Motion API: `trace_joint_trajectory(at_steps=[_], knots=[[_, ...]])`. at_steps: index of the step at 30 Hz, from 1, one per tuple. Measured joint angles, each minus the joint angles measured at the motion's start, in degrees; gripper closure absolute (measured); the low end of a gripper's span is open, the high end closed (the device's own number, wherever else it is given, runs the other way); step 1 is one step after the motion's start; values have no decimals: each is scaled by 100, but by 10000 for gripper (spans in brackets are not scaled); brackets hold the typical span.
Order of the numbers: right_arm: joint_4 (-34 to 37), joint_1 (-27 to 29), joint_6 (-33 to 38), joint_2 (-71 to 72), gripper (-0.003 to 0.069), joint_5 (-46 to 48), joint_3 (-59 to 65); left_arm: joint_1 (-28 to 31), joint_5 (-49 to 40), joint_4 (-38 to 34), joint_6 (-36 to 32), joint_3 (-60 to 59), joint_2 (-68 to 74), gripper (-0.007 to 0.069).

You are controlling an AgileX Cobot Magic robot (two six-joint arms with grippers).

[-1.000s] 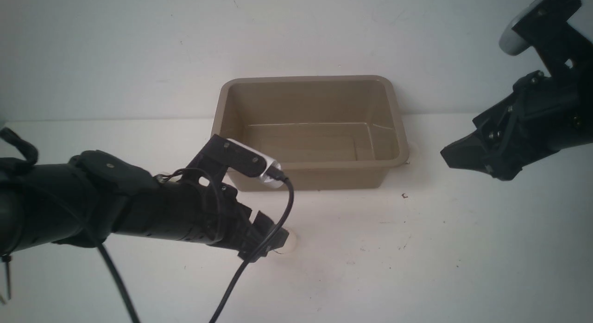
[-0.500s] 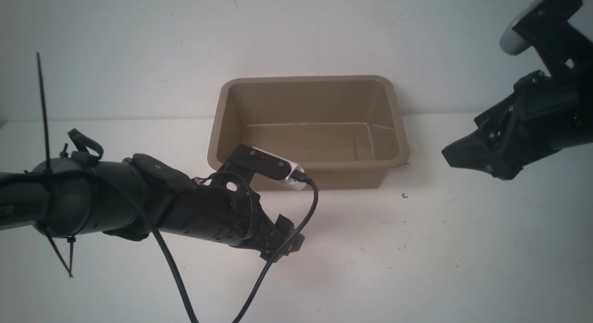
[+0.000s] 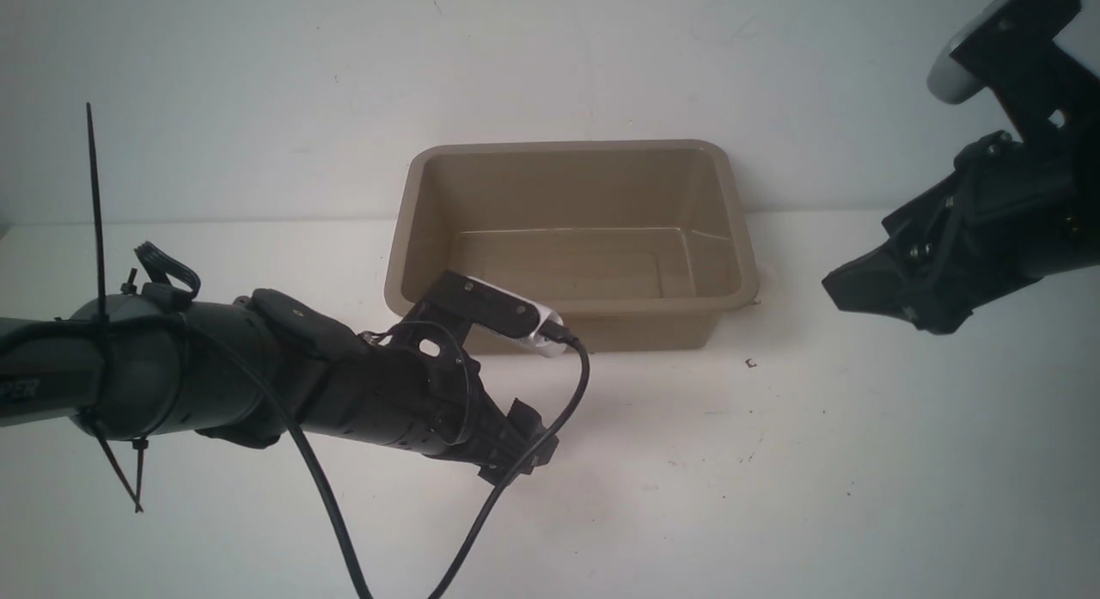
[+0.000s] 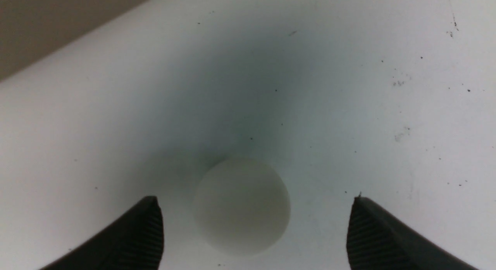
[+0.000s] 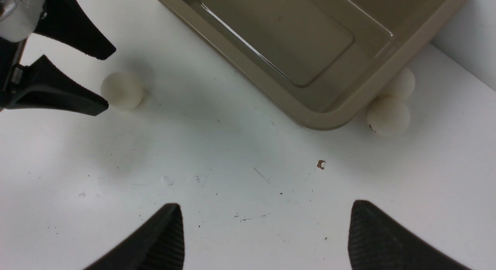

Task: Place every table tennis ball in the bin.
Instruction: Use the left arm to clamp the table tennis ball closest to it

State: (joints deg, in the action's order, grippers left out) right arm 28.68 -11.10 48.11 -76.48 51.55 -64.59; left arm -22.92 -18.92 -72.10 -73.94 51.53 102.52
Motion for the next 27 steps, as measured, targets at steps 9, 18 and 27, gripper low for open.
trace_joint_trajectory(at_steps=[9,18,27], knots=[[-17,0,-17,0,146,-85,0,-4,76,-49,-93,6,317,52],[-18,0,-21,0,146,-85,0,-4,103,-543,-499,143,535,52],[-18,0,-42,0,146,-85,0,-4,97,-1114,-813,248,633,281]])
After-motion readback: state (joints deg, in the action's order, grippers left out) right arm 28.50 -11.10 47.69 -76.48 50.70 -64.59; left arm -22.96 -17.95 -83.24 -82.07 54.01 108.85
